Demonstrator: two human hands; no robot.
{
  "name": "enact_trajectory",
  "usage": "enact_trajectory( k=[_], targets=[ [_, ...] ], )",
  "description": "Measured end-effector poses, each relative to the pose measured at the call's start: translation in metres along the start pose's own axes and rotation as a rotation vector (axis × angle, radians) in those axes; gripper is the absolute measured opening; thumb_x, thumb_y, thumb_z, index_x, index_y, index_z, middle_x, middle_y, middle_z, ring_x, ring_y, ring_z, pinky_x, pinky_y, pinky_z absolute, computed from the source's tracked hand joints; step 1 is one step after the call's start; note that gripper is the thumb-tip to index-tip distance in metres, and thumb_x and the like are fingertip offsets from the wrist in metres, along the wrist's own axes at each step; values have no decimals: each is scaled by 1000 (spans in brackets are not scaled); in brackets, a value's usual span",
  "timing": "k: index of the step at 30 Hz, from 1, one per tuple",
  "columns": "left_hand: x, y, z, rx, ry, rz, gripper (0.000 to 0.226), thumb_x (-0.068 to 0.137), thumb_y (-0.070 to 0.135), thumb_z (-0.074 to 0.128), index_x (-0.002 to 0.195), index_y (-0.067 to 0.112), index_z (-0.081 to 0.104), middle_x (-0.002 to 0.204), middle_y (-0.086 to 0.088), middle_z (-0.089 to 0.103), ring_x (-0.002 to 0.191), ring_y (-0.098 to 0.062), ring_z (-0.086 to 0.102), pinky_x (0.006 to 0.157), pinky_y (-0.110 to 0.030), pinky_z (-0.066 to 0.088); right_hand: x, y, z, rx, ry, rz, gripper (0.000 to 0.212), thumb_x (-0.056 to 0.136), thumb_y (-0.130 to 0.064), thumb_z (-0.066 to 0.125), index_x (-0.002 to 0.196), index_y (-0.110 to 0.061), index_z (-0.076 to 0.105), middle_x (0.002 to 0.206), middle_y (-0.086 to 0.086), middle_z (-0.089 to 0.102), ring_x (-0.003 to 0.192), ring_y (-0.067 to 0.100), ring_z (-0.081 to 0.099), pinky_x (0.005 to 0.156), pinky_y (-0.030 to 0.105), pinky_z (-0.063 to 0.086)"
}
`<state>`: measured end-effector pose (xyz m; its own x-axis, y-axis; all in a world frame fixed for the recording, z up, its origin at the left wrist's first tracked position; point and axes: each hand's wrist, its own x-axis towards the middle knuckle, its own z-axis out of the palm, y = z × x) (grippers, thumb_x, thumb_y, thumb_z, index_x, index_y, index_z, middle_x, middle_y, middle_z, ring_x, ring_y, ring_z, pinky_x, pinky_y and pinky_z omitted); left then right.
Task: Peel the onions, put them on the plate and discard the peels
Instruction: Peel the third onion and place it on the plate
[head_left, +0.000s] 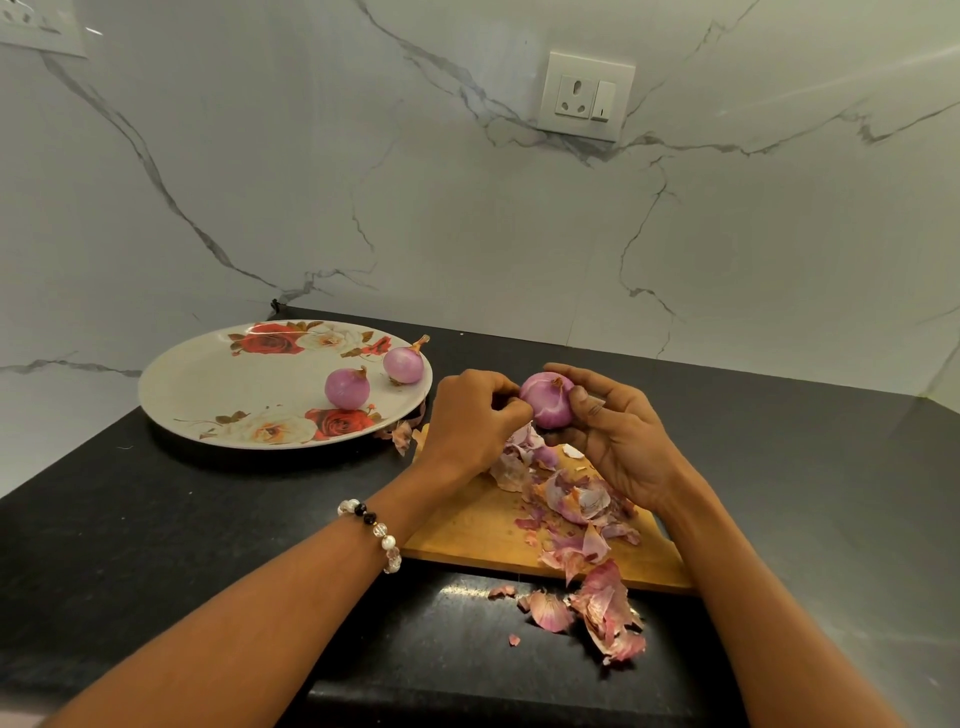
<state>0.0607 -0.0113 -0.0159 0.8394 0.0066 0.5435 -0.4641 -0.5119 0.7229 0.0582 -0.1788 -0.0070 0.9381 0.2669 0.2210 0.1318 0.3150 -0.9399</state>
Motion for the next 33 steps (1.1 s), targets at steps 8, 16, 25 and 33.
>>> enact_trajectory(
  k=[8,16,25,33],
  targets=[
    [3,-3,0,-14,48,-44,14,89,10,61,95,7,73,83,-2,69,72,-8,60,68,-17,51,1,3,2,47,-2,-24,33,97,-11,43,123,1,60,120,20,66,95,28,71,69,29,61],
    [7,-5,1,-70,25,-121,15,91,18,61,94,12,74,85,-1,71,78,-11,65,74,-27,56,4,1,-2,40,71,-36,30,101,-8,40,118,0,62,122,26,62,82,28,69,62,27,59],
    [8,1,-7,-178,-16,-129,31,88,31,64,111,12,70,97,1,70,87,-13,67,79,-27,57,3,4,-3,-30,52,-13,29,102,-3,41,122,-1,63,116,16,69,98,28,70,67,28,60],
    [7,-1,-10,-109,-88,-25,32,88,23,67,118,14,66,110,-4,71,94,-10,66,80,-21,55,4,6,-7,-176,47,-28,29,98,-8,49,123,-8,63,117,11,70,111,30,68,78,32,61]
  ],
)
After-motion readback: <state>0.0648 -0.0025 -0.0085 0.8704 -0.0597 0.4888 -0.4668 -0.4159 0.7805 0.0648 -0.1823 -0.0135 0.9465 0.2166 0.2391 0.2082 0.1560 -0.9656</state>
